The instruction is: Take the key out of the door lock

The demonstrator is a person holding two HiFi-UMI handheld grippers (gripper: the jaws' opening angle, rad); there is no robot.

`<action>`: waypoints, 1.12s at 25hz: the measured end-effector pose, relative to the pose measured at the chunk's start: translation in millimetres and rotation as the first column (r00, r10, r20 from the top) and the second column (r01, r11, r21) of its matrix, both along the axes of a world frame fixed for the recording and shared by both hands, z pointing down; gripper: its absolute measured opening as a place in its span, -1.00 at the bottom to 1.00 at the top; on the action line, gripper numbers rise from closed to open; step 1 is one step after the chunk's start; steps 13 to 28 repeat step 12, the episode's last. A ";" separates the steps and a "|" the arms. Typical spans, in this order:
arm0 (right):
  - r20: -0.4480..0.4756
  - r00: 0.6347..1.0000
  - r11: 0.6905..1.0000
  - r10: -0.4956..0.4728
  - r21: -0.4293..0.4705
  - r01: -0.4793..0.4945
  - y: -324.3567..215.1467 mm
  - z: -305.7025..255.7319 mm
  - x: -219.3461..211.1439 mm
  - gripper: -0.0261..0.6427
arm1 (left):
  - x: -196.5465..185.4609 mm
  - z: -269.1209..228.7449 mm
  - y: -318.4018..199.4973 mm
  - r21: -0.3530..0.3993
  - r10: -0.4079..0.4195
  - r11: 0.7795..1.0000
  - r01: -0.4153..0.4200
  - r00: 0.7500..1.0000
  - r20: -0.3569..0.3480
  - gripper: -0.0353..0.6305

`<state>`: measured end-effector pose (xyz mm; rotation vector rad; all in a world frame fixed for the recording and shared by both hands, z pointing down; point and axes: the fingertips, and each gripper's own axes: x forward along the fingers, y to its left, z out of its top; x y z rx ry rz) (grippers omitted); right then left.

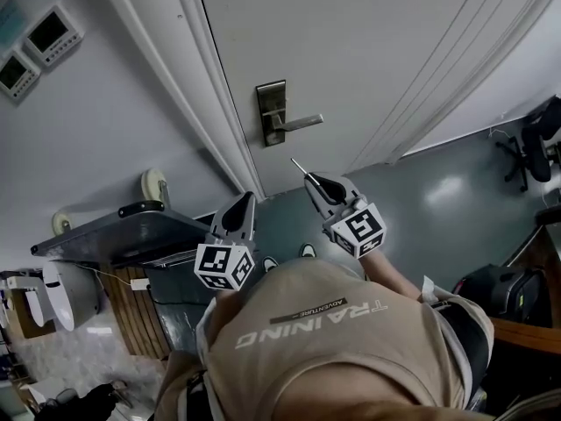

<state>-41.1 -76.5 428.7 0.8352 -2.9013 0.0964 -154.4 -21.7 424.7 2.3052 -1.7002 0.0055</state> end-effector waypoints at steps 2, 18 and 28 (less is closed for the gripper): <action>-0.005 1.000 1.000 0.001 -0.007 -0.002 0.7 2.0 0.1 -0.84 | -2.6 0.7 -1.0 -0.004 -0.003 1.000 0.003 1.000 0.001 -0.88; 0.001 1.000 0.999 0.019 0.027 -0.019 -2.9 -2.3 -8.2 -0.84 | -12.9 -7.9 -13.4 0.023 0.000 1.000 0.000 1.000 -0.005 -0.88; 0.001 1.000 0.999 0.019 0.027 -0.019 -2.9 -2.3 -8.2 -0.84 | -12.9 -7.9 -13.4 0.023 0.000 1.000 0.000 1.000 -0.005 -0.88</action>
